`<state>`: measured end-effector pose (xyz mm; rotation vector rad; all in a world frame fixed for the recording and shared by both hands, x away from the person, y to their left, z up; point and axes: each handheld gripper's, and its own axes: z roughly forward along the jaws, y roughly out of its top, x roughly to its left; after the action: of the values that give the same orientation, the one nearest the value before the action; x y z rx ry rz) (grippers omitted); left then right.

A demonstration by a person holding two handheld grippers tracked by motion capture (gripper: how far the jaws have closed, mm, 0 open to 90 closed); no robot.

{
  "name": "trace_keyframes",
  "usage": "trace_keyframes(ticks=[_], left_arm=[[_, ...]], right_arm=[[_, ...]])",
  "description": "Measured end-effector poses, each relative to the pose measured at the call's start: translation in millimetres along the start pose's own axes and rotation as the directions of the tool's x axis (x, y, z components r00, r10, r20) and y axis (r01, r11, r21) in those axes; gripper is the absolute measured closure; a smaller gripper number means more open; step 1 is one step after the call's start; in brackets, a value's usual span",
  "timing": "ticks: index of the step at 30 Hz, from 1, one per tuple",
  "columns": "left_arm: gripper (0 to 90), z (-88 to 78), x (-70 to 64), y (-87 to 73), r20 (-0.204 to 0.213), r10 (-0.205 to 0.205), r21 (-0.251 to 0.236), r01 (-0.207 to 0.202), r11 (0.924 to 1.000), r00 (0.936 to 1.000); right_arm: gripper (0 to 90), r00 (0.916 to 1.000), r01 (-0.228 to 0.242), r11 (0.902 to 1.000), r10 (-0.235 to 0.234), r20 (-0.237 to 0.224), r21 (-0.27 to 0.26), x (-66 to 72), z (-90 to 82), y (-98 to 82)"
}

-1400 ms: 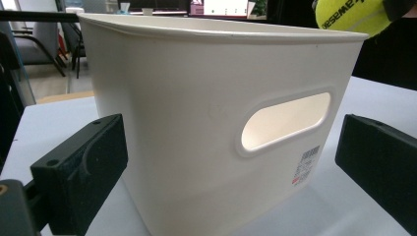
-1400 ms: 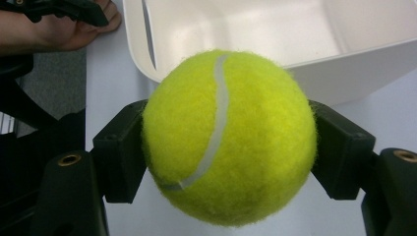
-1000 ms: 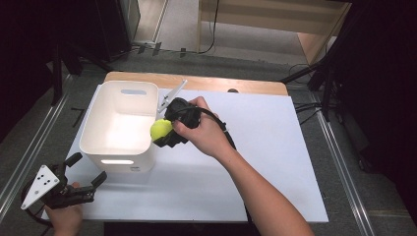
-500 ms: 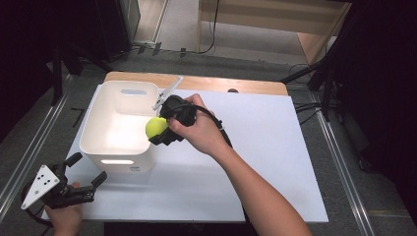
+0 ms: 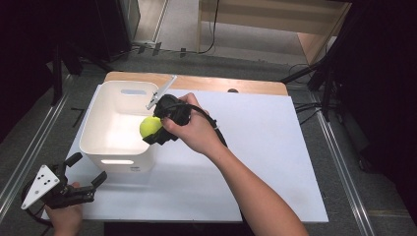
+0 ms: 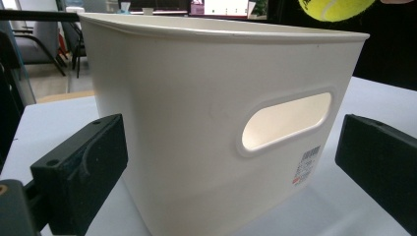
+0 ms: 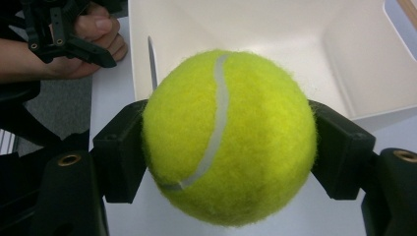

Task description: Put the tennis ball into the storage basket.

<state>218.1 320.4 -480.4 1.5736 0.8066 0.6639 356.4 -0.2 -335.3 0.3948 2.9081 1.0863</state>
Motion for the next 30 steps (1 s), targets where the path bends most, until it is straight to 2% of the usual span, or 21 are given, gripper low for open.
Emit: trace_keyframes(ticks=[3, 4, 5, 6, 11, 21, 24, 30], left_arm=[[0.0, 0.2, -0.3, 0.0, -0.001, -0.001, 0.001, 0.001, 1.0, 1.0], [0.0, 0.2, -0.4, 0.0, -0.001, -0.001, 0.001, 0.001, 1.0, 1.0], [0.0, 0.3, -0.6, 0.0, -0.001, -0.002, 0.0, 0.002, 1.0, 1.0], [0.0, 0.2, -0.5, -0.1, -0.001, -0.002, -0.001, 0.002, 1.0, 1.0], [0.0, 0.1, -0.3, 0.0, 0.0, -0.001, 0.001, 0.001, 1.0, 1.0], [0.0, 0.2, 0.0, 0.0, 0.001, -0.002, -0.001, 0.002, 1.0, 1.0], [0.0, 0.2, 0.1, 0.1, 0.003, -0.003, -0.001, 0.003, 1.0, 1.0], [0.0, -0.2, 0.3, 0.1, 0.006, 0.0, 0.0, 0.0, 1.0, 1.0]], right_arm=[[23.9, 0.9999, 0.01, 0.9999, -0.01, -0.003, 0.003, 0.0, 3.0, 2.0], [23.9, 1.0, -0.004, 1.0, 0.004, -0.002, 0.003, 1.0, 3.7, 2.8], [23.9, 0.9999, 0.014, 0.9999, -0.014, -0.003, -0.002, -0.3, 5.1, 3.4], [23.9, 1.0, -0.002, 1.0, 0.002, -0.009, 0.002, 0.9, 5.6, 3.9], [23.9, 1.0, 0.0, 1.0, 0.0, -0.009, 0.004, 1.9, 10.2, 7.4], [23.9, 0.9995, 0.03, 0.9996, -0.03, -0.013, -0.003, 3.4, 20.4, 14.9], [23.9, 0.9997, 0.017, 0.9998, -0.017, -0.015, 0.009, 4.2, 24.7, 15.8], [23.8, 0.9994, 0.029, 0.9992, -0.029, -0.02, 0.026, 4.2, 34.6, 17.2]])
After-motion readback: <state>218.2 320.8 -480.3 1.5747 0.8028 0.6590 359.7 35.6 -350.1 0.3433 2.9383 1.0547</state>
